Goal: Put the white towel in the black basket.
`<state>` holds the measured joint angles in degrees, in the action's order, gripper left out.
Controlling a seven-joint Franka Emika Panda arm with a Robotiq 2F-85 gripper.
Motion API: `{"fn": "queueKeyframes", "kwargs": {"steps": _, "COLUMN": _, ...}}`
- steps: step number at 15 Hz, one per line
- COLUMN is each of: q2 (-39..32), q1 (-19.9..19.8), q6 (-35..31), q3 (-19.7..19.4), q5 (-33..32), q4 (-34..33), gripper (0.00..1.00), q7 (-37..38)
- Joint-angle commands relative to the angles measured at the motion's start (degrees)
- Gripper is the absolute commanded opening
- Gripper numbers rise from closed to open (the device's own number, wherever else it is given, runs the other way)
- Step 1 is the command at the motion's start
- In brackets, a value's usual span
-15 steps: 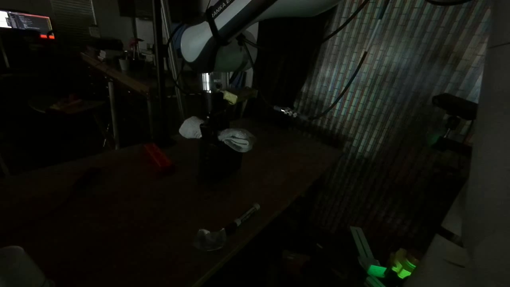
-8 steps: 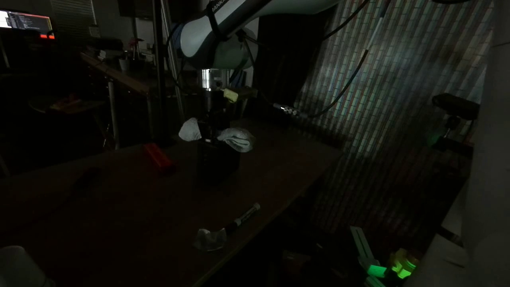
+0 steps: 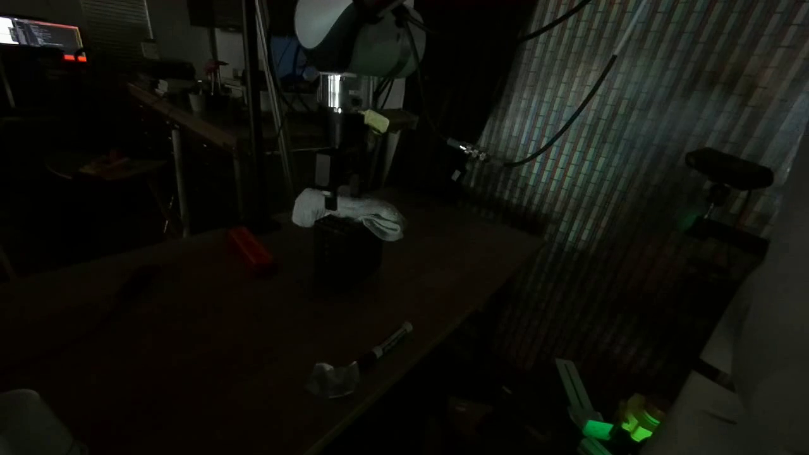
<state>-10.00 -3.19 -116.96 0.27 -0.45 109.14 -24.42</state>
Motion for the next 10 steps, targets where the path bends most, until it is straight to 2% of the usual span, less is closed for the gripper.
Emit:
{"fn": "queueKeyframes", "kwargs": {"steps": 1, "q2": 4.77, "q1": -0.18, "q6": 0.86, "q3": -0.23, "q5": -0.26, "q4": 1.99, "gripper": 1.0, "q7": -1.33}}
{"fn": "queueKeyframes", "kwargs": {"steps": 2, "q2": 5.38, "q1": -0.12, "q6": 1.0, "q3": -0.33, "q5": -0.35, "q4": 2.09, "gripper": 1.0, "q7": -1.36}}
{"fn": "queueKeyframes", "kwargs": {"steps": 3, "q2": 5.96, "q1": -0.03, "q6": 0.89, "q3": -0.41, "q5": -0.46, "q4": 2.3, "gripper": 0.75, "q7": -1.2}}
{"fn": "queueKeyframes", "kwargs": {"steps": 4, "q2": 6.37, "q1": 0.04, "q6": 0.78, "q3": -0.48, "q5": -0.56, "q4": 2.45, "gripper": 0.74, "q7": -1.17}}
{"fn": "queueKeyframes", "kwargs": {"steps": 10, "q2": 6.13, "q1": 0.73, "q6": -0.55, "q3": -0.45, "q5": -4.02, "q4": 1.84, "gripper": 0.27, "q7": 0.21}}
